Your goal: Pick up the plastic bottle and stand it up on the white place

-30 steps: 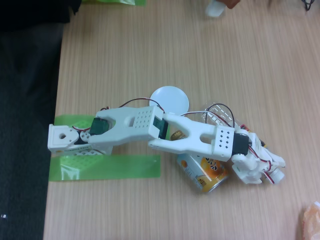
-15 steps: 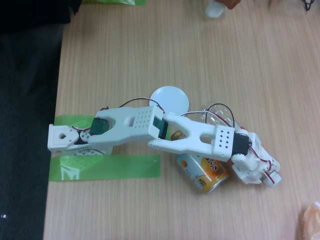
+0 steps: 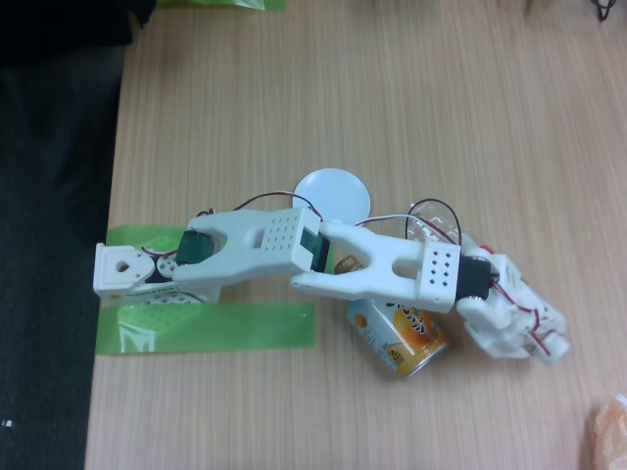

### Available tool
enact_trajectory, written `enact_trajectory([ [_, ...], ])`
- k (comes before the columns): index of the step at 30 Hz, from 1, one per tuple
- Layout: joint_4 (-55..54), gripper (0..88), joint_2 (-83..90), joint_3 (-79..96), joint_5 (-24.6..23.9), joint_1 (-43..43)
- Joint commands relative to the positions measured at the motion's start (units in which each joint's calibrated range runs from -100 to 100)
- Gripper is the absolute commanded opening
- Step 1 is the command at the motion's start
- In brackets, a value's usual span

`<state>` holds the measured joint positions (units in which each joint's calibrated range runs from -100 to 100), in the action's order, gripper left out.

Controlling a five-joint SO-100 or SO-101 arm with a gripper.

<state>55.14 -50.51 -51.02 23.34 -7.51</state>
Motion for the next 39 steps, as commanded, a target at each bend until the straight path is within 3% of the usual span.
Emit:
enact_trajectory([
  [1, 0.40, 8.7, 1.66, -6.88, -0.23, 1.14],
  [5, 5.63, 8.8, 2.92, -11.68, -0.86, 2.10],
  [14, 27.69, 8.8, 19.72, -13.76, -9.04, 5.29],
  [22, 27.95, 8.8, 32.49, -14.22, -12.45, 5.95],
  [30, 23.83, 8.8, 49.71, -13.31, -12.51, 5.95],
  [39, 31.21, 8.7, 73.73, -8.33, -11.98, 9.95],
])
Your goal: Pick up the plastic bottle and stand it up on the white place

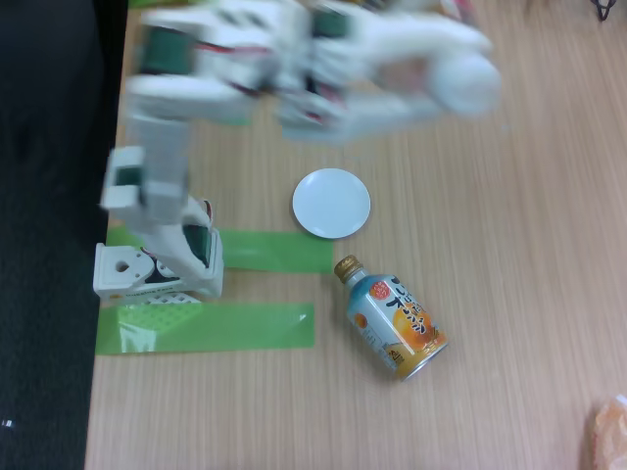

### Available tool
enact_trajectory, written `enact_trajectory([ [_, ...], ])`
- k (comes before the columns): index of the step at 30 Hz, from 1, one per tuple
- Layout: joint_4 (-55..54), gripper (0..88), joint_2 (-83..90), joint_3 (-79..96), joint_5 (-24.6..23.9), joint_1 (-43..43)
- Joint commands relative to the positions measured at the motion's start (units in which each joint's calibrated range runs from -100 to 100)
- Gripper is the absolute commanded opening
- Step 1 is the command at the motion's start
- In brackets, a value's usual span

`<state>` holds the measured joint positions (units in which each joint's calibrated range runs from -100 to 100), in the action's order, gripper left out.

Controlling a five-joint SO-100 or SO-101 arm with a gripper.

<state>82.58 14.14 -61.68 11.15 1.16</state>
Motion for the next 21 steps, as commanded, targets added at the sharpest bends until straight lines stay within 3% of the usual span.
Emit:
enact_trajectory([
  [1, 6.00, 8.7, 11.94, 4.51, 0.22, 2.10],
  [4, 10.46, 8.7, 19.50, 14.56, -0.15, 2.92],
  [8, 7.55, 8.7, 27.90, 33.03, -0.31, 2.92],
  [21, -40.09, 8.7, 45.96, 88.62, 0.95, 2.92],
])
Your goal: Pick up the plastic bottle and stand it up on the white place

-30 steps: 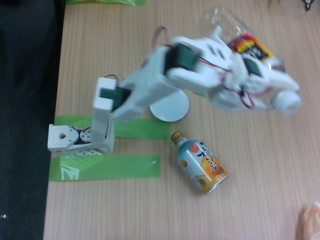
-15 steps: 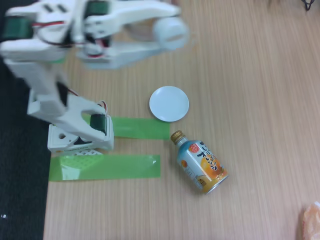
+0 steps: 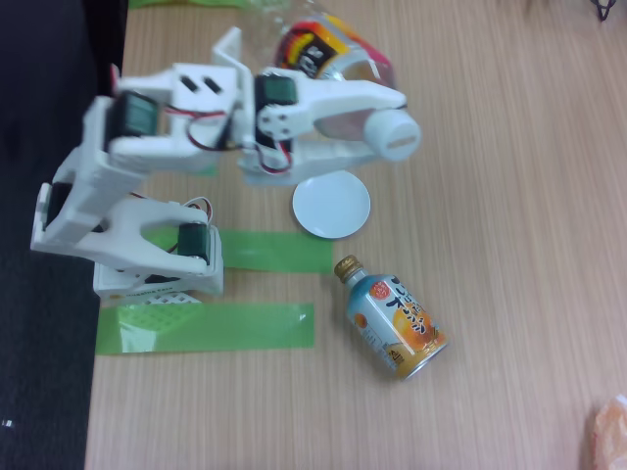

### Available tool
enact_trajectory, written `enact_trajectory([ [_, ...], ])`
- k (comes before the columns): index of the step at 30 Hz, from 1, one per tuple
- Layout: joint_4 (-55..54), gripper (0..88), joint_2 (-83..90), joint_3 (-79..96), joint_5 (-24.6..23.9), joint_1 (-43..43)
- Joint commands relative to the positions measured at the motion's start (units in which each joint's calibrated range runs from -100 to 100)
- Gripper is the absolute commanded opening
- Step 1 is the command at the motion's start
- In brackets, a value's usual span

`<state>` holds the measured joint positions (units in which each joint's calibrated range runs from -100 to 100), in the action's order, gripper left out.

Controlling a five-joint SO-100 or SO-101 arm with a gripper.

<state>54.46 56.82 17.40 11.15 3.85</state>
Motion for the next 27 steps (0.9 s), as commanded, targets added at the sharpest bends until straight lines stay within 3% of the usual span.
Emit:
enact_trajectory([
  [1, -14.72, 8.7, 4.37, 12.53, 1.95, 0.23],
  [8, -30.34, 8.7, 15.71, 33.89, 7.77, 0.75],
  [22, -50.68, 8.7, 41.92, 68.21, 22.10, 0.89],
  [27, -54.98, 8.7, 42.43, 70.20, 24.93, 5.71],
])
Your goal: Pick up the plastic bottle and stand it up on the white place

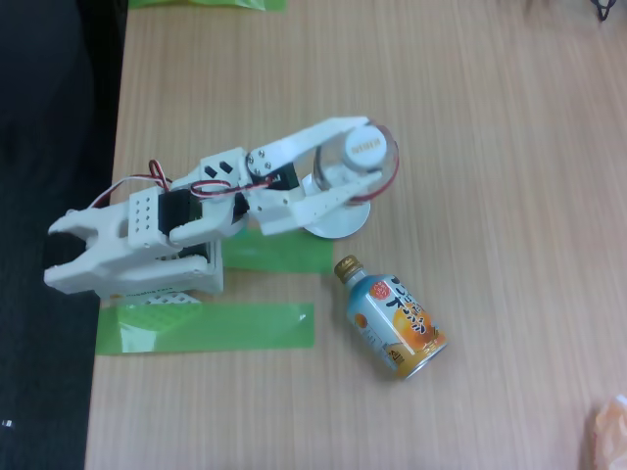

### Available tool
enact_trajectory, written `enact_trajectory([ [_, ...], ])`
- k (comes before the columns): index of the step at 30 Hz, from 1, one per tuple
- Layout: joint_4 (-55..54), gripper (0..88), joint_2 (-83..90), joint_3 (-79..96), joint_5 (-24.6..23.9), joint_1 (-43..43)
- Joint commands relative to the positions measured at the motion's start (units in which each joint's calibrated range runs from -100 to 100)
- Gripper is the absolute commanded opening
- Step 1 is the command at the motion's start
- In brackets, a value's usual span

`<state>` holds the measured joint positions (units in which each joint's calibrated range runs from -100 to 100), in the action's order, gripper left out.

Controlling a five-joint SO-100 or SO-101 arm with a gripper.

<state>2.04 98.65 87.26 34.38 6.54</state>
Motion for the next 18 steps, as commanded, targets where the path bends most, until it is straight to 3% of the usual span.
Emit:
enact_trajectory([
  [1, -2.47, 8.7, 0.42, 0.34, 2.17, 4.80],
  [8, -2.04, 8.7, 0.51, 1.88, 3.48, 13.02],
  [12, -2.81, 8.7, 0.51, 4.96, 6.31, 12.94],
  [18, -2.90, 8.7, 0.51, 6.95, 6.37, 13.31],
])
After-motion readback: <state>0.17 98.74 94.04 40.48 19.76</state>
